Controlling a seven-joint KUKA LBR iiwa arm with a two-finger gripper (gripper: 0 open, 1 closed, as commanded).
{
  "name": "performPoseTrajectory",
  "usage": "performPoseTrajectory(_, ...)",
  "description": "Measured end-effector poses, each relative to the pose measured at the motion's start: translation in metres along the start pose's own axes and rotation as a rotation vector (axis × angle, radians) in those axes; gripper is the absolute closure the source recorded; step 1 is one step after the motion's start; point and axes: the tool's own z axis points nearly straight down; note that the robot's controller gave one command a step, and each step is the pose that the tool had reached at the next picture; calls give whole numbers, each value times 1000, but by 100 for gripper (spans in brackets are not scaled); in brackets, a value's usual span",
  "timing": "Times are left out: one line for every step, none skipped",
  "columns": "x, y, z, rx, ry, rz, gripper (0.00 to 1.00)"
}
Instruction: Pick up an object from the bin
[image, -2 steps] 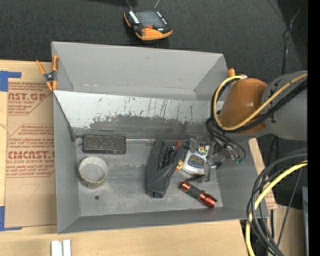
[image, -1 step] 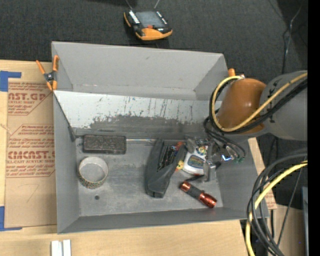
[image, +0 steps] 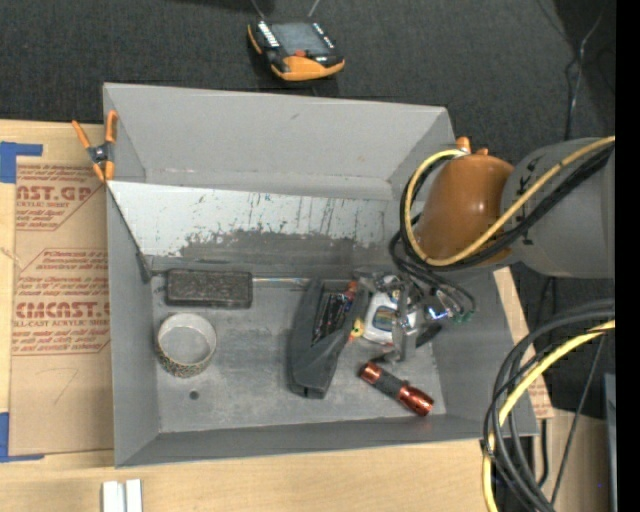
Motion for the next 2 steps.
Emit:
performPoseTrajectory(-1, 3, 0, 5, -4, -64, 0)
performPoseTrajectory(-2, 0, -3, 1, -6, -3, 100)
